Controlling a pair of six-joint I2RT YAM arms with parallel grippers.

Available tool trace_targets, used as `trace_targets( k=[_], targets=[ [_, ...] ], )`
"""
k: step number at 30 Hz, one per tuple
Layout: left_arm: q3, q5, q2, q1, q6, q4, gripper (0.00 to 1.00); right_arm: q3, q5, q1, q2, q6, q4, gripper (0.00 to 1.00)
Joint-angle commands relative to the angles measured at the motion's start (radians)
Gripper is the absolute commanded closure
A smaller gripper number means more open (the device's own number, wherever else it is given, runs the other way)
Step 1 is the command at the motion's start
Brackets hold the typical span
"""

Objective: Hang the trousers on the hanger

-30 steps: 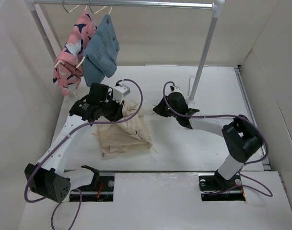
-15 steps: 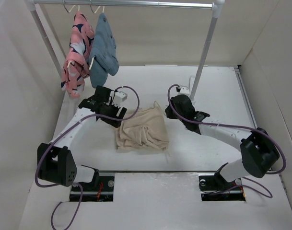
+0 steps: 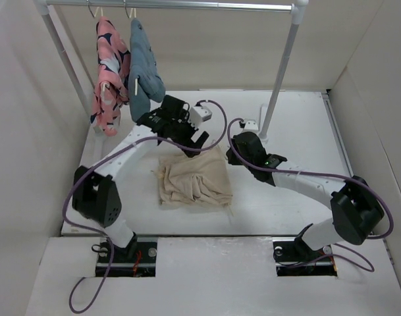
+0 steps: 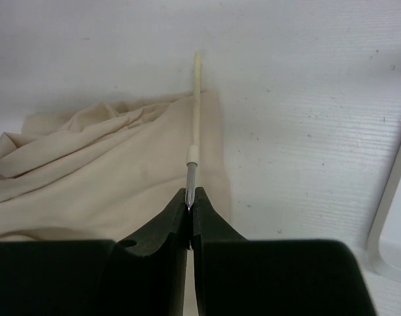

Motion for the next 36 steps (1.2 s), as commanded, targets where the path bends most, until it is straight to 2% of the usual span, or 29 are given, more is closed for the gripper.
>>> trace_targets(
  k=[1, 3, 5, 6, 8, 9, 12, 17, 23, 25, 26, 28, 29, 31, 34, 35, 36],
  targets=[
    [0.021, 0.004, 0.102, -0.001, 0.033, -0.020, 0.01, 0.034, 0.004, 0.012, -0.005, 0.008, 0.005, 1.00],
    [0.021, 0.014, 0.127, -0.001, 0.033, -0.020, 0.02, 0.034, 0.004, 0.012, -0.005, 0.008, 0.005, 1.00],
    [0.021, 0.005, 0.151, -0.001, 0.006, 0.026, 0.13, 0.023, 0.004, 0.012, -0.014, 0.008, 0.005, 1.00],
    [0.021, -0.005, 0.151, -0.001, -0.008, 0.043, 0.41, 0.023, 0.004, 0.012, -0.014, 0.008, 0.005, 1.00],
    [0.031, -0.030, 0.167, 0.022, -0.040, 0.076, 0.86, 0.012, 0.004, 0.012, -0.014, 0.008, 0.005, 1.00],
    [0.031, -0.041, 0.167, 0.038, -0.086, 0.086, 1.00, 0.012, 0.004, 0.012, -0.014, 0.008, 0.005, 1.00],
    [0.068, -0.010, 0.130, 0.120, -0.131, 0.086, 1.00, -0.009, 0.015, 0.012, -0.036, 0.018, 0.005, 1.00],
    [0.033, 0.039, 0.093, 0.177, -0.129, 0.073, 0.99, -0.048, 0.024, 0.012, -0.056, 0.027, 0.005, 1.00],
    [0.045, 0.215, 0.222, 0.269, -0.146, 0.041, 0.82, -0.048, 0.033, 0.012, -0.056, 0.027, 0.005, 1.00],
    [0.084, 0.225, 0.275, 0.292, -0.158, 0.026, 0.74, -0.038, 0.034, 0.012, -0.056, 0.027, 0.005, 1.00],
    [0.084, 0.225, 0.286, 0.312, -0.184, 0.026, 0.74, -0.038, 0.034, 0.012, -0.056, 0.027, 0.005, 1.00],
    [0.096, 0.159, 0.308, 0.321, -0.224, 0.043, 0.74, -0.029, 0.034, 0.012, -0.056, 0.027, 0.005, 1.00],
    [0.108, 0.066, 0.308, 0.321, -0.224, 0.043, 0.72, -0.029, 0.034, 0.012, -0.056, 0.027, 0.005, 1.00],
    [0.117, -0.019, 0.308, 0.309, -0.224, 0.028, 0.64, -0.029, 0.034, 0.012, -0.056, 0.027, 0.005, 1.00],
    [0.101, -0.111, 0.207, 0.229, -0.168, 0.015, 0.54, -0.019, 0.034, 0.012, -0.047, 0.027, 0.005, 1.00],
    [0.082, -0.133, 0.152, 0.206, -0.154, 0.015, 0.47, -0.018, 0.034, 0.012, -0.047, 0.027, 0.005, 1.00],
    [0.082, -0.151, 0.125, 0.168, -0.142, 0.015, 0.45, -0.009, 0.034, 0.012, -0.047, 0.027, 0.005, 1.00]
  ],
)
